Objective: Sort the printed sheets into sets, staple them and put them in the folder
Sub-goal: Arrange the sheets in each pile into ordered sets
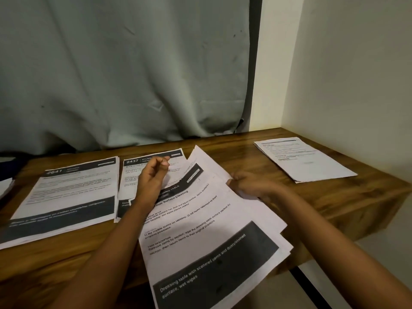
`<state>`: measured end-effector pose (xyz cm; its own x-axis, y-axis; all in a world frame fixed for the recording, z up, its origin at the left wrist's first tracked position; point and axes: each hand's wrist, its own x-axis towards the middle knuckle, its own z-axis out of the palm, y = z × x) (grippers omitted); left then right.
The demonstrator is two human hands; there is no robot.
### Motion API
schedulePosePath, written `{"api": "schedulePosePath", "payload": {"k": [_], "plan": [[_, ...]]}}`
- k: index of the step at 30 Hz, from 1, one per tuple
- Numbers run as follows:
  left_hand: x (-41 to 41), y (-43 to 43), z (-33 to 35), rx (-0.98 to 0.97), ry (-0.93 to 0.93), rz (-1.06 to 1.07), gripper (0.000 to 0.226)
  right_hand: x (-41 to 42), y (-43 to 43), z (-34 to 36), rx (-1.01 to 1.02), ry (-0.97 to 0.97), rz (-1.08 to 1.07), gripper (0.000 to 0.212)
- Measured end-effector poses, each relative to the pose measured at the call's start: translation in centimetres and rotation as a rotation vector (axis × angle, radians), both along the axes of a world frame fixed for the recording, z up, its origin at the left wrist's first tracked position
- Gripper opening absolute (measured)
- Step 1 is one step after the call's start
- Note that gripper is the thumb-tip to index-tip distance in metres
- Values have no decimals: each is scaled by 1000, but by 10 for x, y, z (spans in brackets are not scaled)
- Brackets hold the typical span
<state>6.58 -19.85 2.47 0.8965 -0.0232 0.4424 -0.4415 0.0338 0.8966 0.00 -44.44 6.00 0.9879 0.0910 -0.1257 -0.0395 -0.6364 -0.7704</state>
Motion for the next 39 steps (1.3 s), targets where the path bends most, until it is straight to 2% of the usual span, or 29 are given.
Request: {"api": "schedulePosePath", "payload": {"k": [2, 4, 6, 9, 12, 14, 16, 18, 23, 25, 28, 30, 32, 36, 39], "plan": [[-2, -2, -1, 90, 6, -9, 13, -3, 5, -6, 88, 39, 1, 24], [-1, -4, -2, 224, 19, 15, 32, -9, 10, -7, 140, 34, 23, 24], [2, -5, -2, 363, 49, 47, 54, -16, 15, -9, 109, -7, 105, 27], [3, -6, -2, 474, 88, 16, 82, -21, 22, -16, -138, -160, 211, 34], [2, -5, -4, 477, 109, -20, 93, -20, 27, -31, -424, -327, 237, 45], [5, -3, -6, 484, 104, -26, 85, -21, 30, -39, -461, -404, 201, 45], [7, -2, -8, 503, 77, -8, 65, -20, 31, -46, -451, -436, 160, 44], [9, -1, -9, 532, 40, 17, 48, -19, 29, -47, -395, -404, 92, 49], [13, 0, -12, 585, -4, 48, 35, -13, 26, -32, -238, -265, 6, 62], [13, -1, -12, 594, -25, 47, 38, -10, 26, -25, -166, -221, -28, 65], [11, -4, -9, 608, -36, 61, 57, -5, 27, -23, -55, -146, -61, 57], [7, -6, -6, 666, -41, 148, 65, -6, 27, -22, -18, -104, -62, 49], [0, -7, 0, 684, -58, 281, 62, -4, 27, -22, 4, -78, -73, 44], [-25, -5, 16, 486, -37, 452, 51, 2, 29, -27, -101, -72, -127, 44], [-57, 2, 17, 432, 122, 503, 59, 5, 29, -29, -267, -57, -204, 49]]}}
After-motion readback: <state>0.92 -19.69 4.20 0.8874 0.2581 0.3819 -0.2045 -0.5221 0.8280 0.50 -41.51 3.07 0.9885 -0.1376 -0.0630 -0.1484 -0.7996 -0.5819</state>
